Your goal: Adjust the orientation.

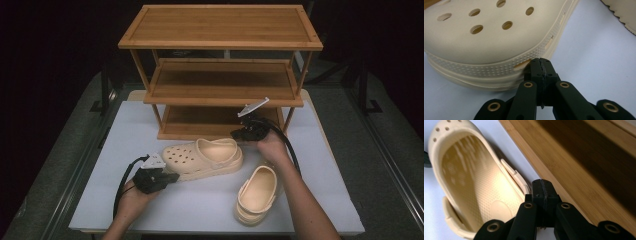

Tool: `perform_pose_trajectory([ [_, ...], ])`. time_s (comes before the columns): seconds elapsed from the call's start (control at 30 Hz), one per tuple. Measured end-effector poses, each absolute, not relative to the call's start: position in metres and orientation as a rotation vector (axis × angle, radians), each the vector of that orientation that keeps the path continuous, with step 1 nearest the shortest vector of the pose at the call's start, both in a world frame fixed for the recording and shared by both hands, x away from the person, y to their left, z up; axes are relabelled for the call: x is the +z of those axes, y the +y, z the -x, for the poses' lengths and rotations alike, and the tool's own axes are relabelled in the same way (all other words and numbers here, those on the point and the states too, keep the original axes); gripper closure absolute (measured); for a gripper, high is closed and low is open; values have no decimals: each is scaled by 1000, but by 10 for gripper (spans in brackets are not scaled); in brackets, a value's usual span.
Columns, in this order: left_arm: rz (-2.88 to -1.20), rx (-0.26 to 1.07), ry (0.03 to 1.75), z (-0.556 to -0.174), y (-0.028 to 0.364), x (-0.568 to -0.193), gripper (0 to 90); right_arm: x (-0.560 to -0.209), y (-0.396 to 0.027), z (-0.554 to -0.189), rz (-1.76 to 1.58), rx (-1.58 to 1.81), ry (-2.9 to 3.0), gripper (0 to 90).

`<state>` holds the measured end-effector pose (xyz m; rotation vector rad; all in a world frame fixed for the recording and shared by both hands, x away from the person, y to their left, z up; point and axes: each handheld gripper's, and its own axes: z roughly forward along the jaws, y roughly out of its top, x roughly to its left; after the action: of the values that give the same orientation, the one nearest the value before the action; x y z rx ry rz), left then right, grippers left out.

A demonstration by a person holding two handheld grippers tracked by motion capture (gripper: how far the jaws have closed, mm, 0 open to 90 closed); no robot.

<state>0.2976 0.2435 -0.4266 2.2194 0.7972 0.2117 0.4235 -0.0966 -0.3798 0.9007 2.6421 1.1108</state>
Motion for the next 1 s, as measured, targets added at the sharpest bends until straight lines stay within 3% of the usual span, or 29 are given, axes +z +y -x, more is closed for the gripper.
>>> perform_pose_trajectory([
  [1.0,-2159,264,916,-325,262,-429,900,-378,-89,-406,-770,1082,2842,900],
])
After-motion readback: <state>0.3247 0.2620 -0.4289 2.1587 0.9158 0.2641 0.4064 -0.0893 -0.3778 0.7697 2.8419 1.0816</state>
